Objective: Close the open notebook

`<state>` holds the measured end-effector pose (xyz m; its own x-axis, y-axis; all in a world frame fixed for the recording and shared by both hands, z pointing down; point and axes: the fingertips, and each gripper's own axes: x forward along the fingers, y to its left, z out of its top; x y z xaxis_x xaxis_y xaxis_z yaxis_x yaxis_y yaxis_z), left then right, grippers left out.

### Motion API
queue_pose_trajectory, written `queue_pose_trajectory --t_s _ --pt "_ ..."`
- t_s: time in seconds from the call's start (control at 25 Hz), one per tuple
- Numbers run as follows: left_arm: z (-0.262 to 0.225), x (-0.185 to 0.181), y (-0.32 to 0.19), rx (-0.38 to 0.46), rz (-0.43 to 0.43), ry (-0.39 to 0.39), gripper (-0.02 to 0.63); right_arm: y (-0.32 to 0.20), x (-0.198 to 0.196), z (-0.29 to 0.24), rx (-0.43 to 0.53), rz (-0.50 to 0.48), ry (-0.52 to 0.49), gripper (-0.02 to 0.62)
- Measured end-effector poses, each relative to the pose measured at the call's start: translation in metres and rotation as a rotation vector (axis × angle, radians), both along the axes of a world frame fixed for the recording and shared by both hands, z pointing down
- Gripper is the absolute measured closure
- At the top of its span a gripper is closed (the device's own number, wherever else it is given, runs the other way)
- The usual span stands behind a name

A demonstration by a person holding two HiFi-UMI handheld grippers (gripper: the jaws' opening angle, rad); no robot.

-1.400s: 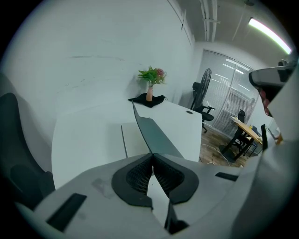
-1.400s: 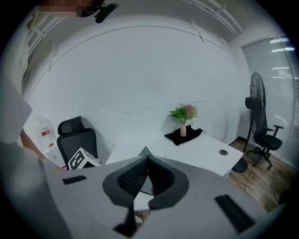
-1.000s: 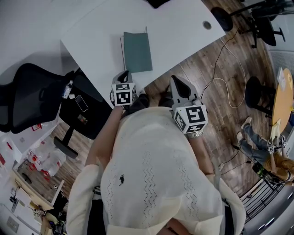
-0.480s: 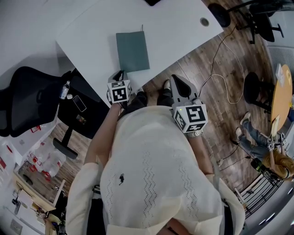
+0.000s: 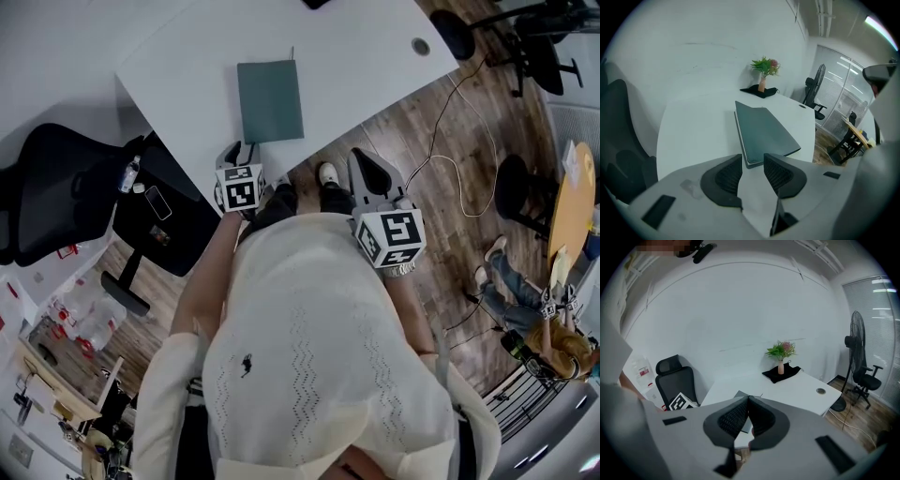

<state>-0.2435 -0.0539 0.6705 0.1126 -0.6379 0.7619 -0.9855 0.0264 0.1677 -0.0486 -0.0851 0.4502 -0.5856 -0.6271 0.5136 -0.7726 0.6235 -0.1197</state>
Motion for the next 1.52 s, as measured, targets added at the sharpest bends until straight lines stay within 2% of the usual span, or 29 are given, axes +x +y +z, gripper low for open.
queue_pose_trajectory --t_s 0.12,0.24,0.4,0.76,1.28,1.52 --pt "-0.011 0.004 0.004 0.028 -0.009 -0.001 0.463 -0.001 -0.004 0.002 -0.005 -0.047 0.000 0.594" --pt "-0.030 0.009 0.008 0.061 -0.037 -0.005 0.559 -0.002 -0.004 0.002 -0.009 -0.093 -0.005 0.594" --pt "-0.059 0.015 0.013 0.127 -0.087 -0.029 0.585 -0.004 -0.006 0.004 -0.022 -0.163 -0.020 0.594" --pt "-0.126 0.055 0.020 0.286 -0.136 -0.044 0.594 -0.005 0.003 0.009 -0.066 -0.292 -0.060 0.594" --pt "-0.181 0.094 0.061 0.437 -0.316 -0.051 0.594 0.013 0.013 0.011 -0.082 -0.493 -0.073 0.594" --pt "-0.197 0.103 0.076 0.484 -0.402 -0.086 0.594 0.020 0.016 0.007 -0.064 -0.581 -0.081 0.594"
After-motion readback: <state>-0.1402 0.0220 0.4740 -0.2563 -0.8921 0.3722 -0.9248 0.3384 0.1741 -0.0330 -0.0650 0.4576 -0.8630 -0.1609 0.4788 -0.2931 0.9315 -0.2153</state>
